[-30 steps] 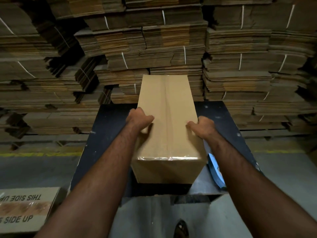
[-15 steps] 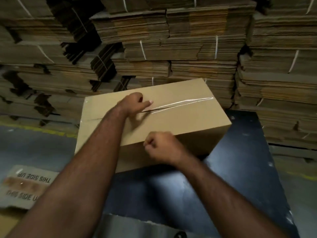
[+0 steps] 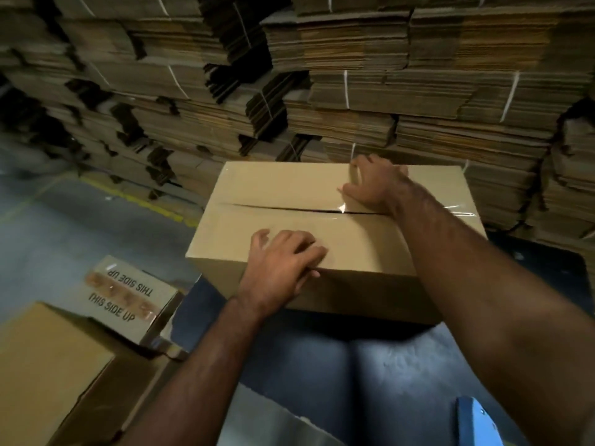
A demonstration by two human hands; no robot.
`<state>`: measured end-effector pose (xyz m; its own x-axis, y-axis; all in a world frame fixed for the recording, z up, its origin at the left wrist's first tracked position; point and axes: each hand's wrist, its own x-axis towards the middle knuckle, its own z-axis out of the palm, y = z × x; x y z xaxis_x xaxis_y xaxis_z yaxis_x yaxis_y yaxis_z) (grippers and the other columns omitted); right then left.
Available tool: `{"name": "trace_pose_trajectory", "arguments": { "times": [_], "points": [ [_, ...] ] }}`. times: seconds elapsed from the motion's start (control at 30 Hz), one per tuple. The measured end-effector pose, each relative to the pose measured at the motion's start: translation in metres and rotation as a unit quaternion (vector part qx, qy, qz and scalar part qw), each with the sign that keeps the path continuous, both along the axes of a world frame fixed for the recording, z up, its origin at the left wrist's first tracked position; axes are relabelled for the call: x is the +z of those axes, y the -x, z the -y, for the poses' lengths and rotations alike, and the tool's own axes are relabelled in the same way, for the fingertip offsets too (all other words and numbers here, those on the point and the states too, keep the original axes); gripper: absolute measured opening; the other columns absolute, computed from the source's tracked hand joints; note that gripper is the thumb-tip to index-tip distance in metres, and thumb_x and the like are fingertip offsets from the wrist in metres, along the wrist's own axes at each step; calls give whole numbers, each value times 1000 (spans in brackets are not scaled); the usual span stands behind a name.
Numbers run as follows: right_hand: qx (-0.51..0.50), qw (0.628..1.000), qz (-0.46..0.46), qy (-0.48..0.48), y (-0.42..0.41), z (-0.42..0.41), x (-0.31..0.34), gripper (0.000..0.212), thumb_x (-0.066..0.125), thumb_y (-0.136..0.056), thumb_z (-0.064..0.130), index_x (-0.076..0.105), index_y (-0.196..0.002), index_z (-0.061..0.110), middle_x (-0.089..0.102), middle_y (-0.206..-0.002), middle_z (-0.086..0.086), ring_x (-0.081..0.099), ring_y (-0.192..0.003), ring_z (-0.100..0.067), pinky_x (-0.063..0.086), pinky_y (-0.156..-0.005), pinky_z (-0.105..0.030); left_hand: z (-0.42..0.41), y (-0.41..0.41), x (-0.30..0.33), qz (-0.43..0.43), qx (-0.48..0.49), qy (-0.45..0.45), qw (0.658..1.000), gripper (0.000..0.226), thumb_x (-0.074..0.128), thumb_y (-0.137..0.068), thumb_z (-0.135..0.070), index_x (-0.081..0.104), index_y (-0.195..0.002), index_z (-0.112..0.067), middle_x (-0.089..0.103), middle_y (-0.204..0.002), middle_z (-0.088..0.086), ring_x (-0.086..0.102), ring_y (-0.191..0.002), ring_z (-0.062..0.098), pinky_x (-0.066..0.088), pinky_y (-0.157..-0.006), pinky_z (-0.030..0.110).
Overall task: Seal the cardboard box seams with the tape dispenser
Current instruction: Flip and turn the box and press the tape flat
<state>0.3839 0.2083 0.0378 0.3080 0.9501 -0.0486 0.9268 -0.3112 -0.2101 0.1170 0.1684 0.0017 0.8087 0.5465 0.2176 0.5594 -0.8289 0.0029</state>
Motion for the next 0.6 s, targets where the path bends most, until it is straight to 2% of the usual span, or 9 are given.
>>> {"name": "trace_pose_trajectory", "arguments": {
  "times": [0.1, 0.2, 0.27, 0.33, 0.37, 0.4, 0.43, 0.47, 0.6],
  "points": [
    [1, 999, 36, 9, 17, -6, -1, 74, 51, -85, 63, 37, -143, 18, 41, -148, -12, 40, -131, -34, 30, -107, -57, -10, 34, 4, 2, 92, 23, 996, 46, 69, -85, -40, 56, -129, -43, 50, -134, -1, 46, -123, 21, 35, -100, 57],
    [-28, 999, 7, 20, 30, -9, -4, 81, 54, -83, 64, 34, -146, 18, 38, -150, -14, 40, -132, -36, 29, -107, -58, 3, 53, 0, 124, 259, 97, 953, 59, 69, -88, -25, 47, -142, -37, 37, -146, 10, 39, -131, 29, 40, -100, 56],
    [-58, 998, -34, 15, 34, -8, -6, 81, 55, -83, 64, 32, -146, 19, 39, -149, -14, 42, -130, -37, 33, -106, -57, 17, 47, 0, 268, 339, 254, 865, 75, 70, -90, -24, 31, -153, -29, 31, -152, 14, 36, -136, 31, 38, -105, 45],
    [-79, 992, -102, 0, 37, -1, -7, 77, 57, -82, 62, 37, -143, 19, 45, -144, -13, 47, -126, -36, 40, -102, -56, 25, 37, 2, 385, 358, 435, 731, 84, 72, -90, -26, 21, -157, -27, 29, -158, 9, 39, -138, 28, 37, -105, 37],
    [-82, 988, -132, -11, 40, 3, -7, 74, 58, -82, 60, 40, -141, 19, 48, -141, -13, 49, -124, -35, 42, -100, -56, 27, 33, 6, 426, 351, 482, 680, 85, 72, -90, -27, 20, -157, -28, 30, -158, 5, 40, -138, 26, 38, -107, 36],
    [-86, 985, -150, -22, 43, 8, -6, 71, 60, -82, 57, 42, -138, 18, 50, -138, -12, 51, -122, -34, 44, -99, -56, 26, 30, 8, 455, 343, 501, 651, 85, 73, -89, -29, 21, -156, -29, 32, -158, 3, 43, -136, 25, 39, -110, 39],
    [-92, 983, -153, -33, 46, 15, -4, 69, 61, -81, 55, 43, -136, 17, 52, -135, -13, 51, -120, -34, 45, -98, -55, 23, 28, 11, 474, 334, 504, 641, 86, 74, -87, -31, 23, -155, -29, 35, -155, 1, 45, -132, 23, 43, -108, 40],
    [-103, 984, -141, -40, 49, 22, 0, 68, 62, -81, 55, 44, -134, 17, 53, -133, -13, 52, -118, -34, 45, -98, -54, 18, 26, 15, 477, 327, 495, 649, 87, 77, -84, -35, 26, -154, -28, 37, -152, -2, 46, -129, 20, 47, -104, 38],
    [-195, 972, -108, -71, 57, 67, 15, 61, 64, -78, 55, 45, -125, 20, 54, -122, -11, 53, -109, -33, 46, -93, -51, -17, 11, 28, 418, 310, 433, 736, 84, 79, -58, -59, 48, -132, -34, 42, -138, -3, 51, -121, 21, 54, -94, 44]
  ]
}}
